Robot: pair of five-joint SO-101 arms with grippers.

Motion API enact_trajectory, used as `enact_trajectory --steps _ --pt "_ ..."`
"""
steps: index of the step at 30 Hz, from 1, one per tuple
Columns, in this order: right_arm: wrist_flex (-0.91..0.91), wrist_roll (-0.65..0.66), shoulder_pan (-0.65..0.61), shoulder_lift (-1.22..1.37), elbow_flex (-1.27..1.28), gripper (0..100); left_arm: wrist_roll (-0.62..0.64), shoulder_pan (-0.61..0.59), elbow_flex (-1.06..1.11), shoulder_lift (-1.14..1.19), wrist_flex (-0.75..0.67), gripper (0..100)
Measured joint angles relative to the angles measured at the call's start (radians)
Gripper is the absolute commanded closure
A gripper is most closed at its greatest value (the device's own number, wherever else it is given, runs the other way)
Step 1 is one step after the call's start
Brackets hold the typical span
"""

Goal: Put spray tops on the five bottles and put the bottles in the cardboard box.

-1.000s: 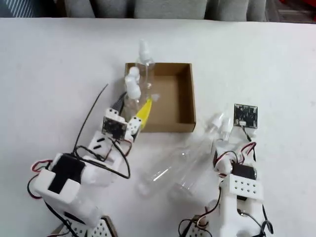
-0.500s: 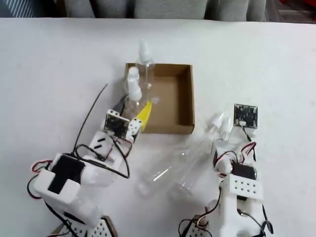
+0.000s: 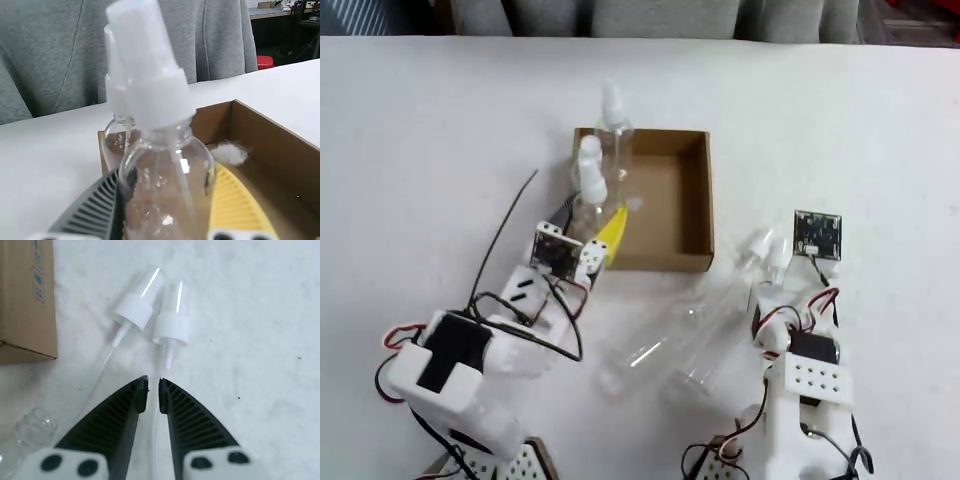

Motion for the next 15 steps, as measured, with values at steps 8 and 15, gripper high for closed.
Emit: enact_trajectory --steps 8,15 --pt "0.0 0.0 0.0 0.0 0.0 98.3 0.0 0.0 0.0 0.0 0.0 88" --pt "0.0 0.0 0.0 0.0 0.0 98.3 0.0 0.0 0.0 0.0 0.0 88"
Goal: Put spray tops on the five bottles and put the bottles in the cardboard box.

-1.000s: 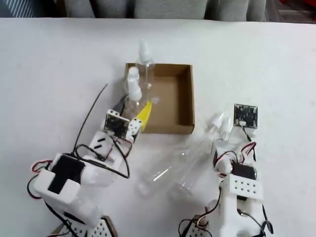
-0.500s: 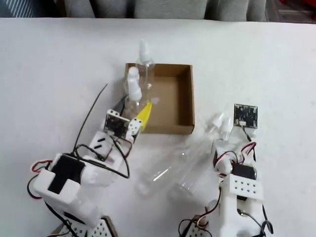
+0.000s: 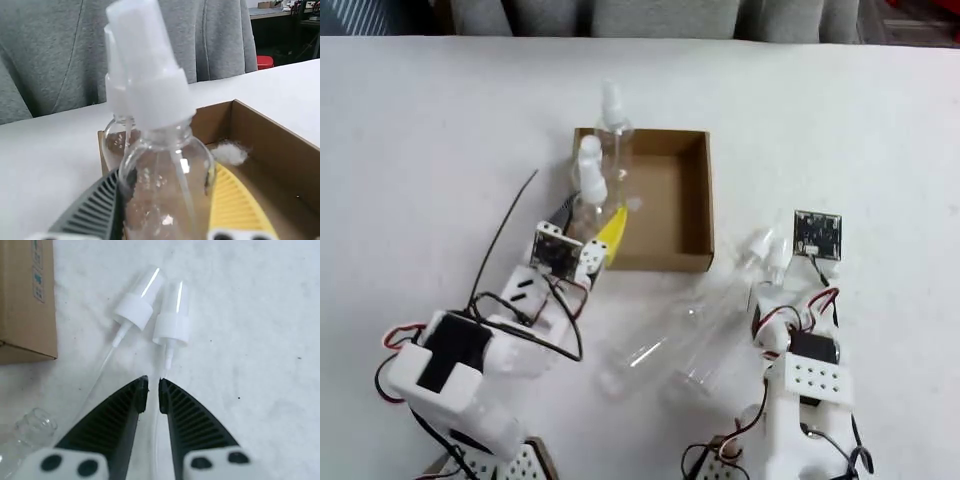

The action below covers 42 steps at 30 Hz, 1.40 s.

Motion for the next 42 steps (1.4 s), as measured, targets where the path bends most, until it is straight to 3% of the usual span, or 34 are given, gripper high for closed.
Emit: enact_trajectory --steps 12,17,32,37,42 --pt "0.0 0.0 0.0 0.0 0.0 98.3 0.0 0.0 0.0 0.0 0.0 87" --pt "0.0 0.0 0.0 0.0 0.0 98.3 0.0 0.0 0.0 0.0 0.0 79" --pt "0.0 0.0 0.0 0.0 0.0 98.3 -0.003 -0.002 0.02 0.0 0.0 79" --pt "0.0 0.0 0.0 0.0 0.0 98.3 -0.003 -0.003 0.02 0.0 0.0 71" --pt "0.0 0.0 0.0 0.0 0.0 98.3 -0.003 -0.015 0.031 0.0 0.002 71"
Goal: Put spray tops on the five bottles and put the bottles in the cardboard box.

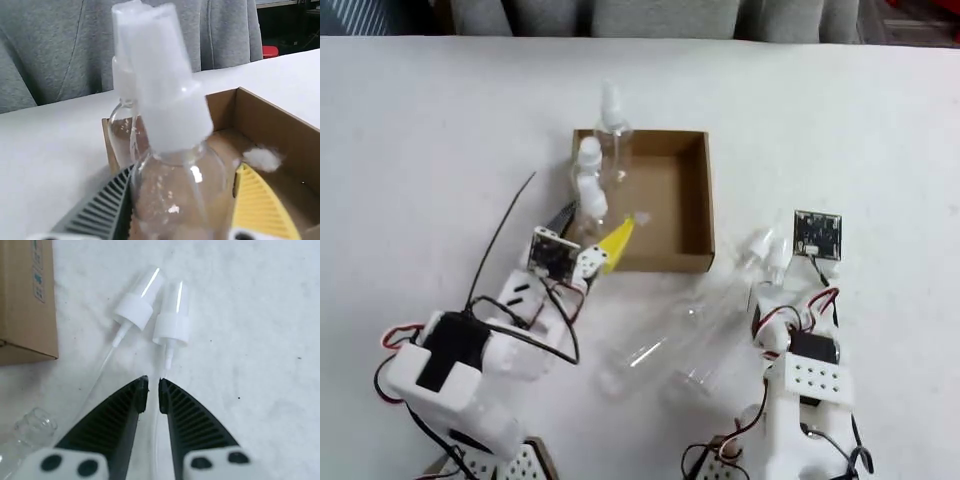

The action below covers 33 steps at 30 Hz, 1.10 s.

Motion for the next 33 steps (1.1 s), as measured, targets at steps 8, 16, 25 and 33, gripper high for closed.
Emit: enact_trajectory --steps 8,16,25,33 --pt "0.0 0.0 0.0 0.0 0.0 98.3 0.0 -0.006 0.0 0.0 0.0 71" --pt "0.0 0.0 0.0 0.0 0.0 98.3 0.0 -0.008 0.041 -0.023 -0.002 71" --pt "0.0 0.0 0.0 0.0 0.0 98.3 0.0 -0.008 0.15 -0.25 0.14 71" --pt "0.0 0.0 0.0 0.0 0.0 98.3 0.0 -0.009 0.242 -0.474 0.315 71"
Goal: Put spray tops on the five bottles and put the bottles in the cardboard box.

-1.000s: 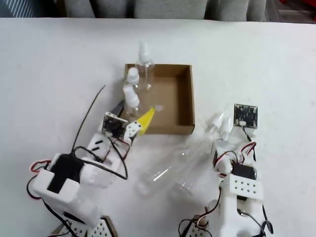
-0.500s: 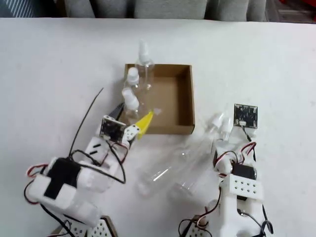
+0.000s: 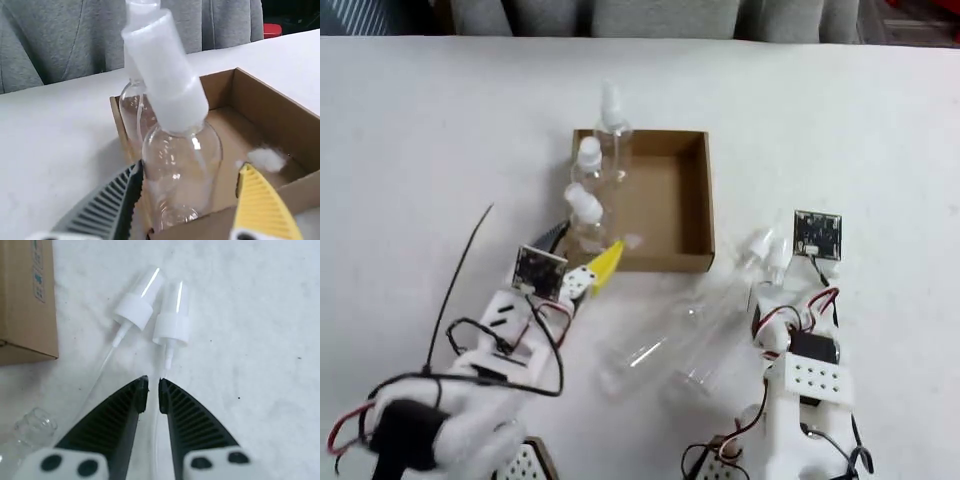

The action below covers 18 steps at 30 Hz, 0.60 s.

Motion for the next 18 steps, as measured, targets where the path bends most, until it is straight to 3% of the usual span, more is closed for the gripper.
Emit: enact_trajectory --steps 6,18 --pt "0.0 0.0 0.0 0.0 0.0 98.3 0.0 0.0 0.023 -0.198 0.196 71" --pt "0.0 0.0 0.0 0.0 0.0 98.3 0.0 0.0 0.028 -0.678 0.818 71"
